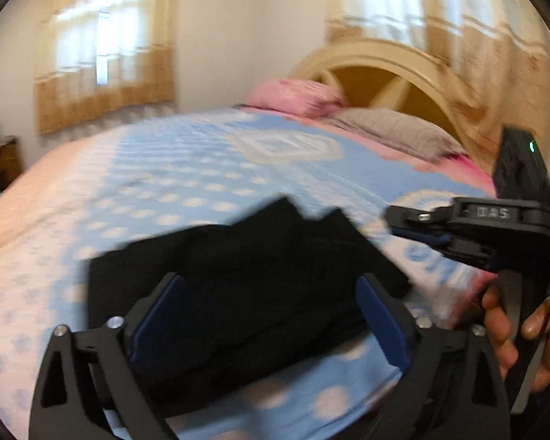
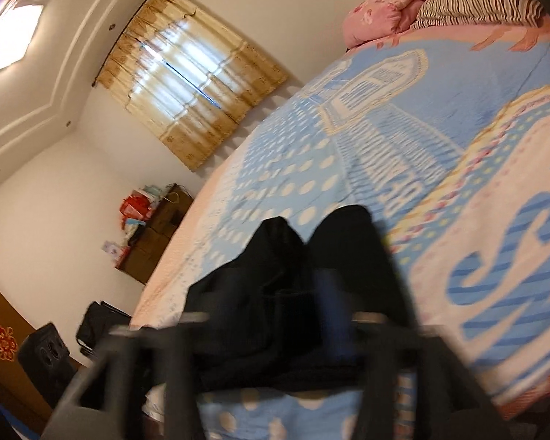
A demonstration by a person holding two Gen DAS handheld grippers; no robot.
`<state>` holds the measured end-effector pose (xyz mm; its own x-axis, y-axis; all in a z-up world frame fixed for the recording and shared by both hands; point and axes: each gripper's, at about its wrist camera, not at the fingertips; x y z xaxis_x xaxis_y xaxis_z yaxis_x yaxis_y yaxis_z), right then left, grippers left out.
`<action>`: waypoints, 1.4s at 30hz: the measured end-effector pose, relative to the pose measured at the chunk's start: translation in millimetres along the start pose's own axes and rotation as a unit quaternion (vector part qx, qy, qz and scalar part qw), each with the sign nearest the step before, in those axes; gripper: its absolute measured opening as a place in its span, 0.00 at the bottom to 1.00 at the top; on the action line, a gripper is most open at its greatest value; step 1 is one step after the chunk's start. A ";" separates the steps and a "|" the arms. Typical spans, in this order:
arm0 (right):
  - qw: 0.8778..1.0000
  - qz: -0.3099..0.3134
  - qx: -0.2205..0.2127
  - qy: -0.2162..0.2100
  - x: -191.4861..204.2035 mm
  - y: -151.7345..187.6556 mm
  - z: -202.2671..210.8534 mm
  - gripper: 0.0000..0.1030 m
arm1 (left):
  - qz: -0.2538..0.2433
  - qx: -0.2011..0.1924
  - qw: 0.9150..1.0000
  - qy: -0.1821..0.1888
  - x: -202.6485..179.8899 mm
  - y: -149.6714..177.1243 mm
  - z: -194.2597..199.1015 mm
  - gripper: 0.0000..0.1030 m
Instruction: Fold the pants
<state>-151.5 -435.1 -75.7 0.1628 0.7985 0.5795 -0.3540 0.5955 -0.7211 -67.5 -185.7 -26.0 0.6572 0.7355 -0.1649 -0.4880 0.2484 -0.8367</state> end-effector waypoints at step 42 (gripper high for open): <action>0.885 0.366 0.070 0.277 47.3 29.2 -10.1 0.13 | 0.160 0.121 0.962 -0.183 141.2 48.7 -23.9 0.89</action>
<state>-144.8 -379.1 -73.2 0.2551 0.9096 -0.3278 -0.6558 -0.0864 -0.7500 15.2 -84.8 -102.5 0.2254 0.9606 -0.1623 -0.7809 0.0785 -0.6197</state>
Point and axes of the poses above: each gripper's, at about its wrist camera, not at the fingertips, and z roughly against the way its jaws point, x to its left, y to its underside, and after that the axes turned 9 degrees about z, right-handed
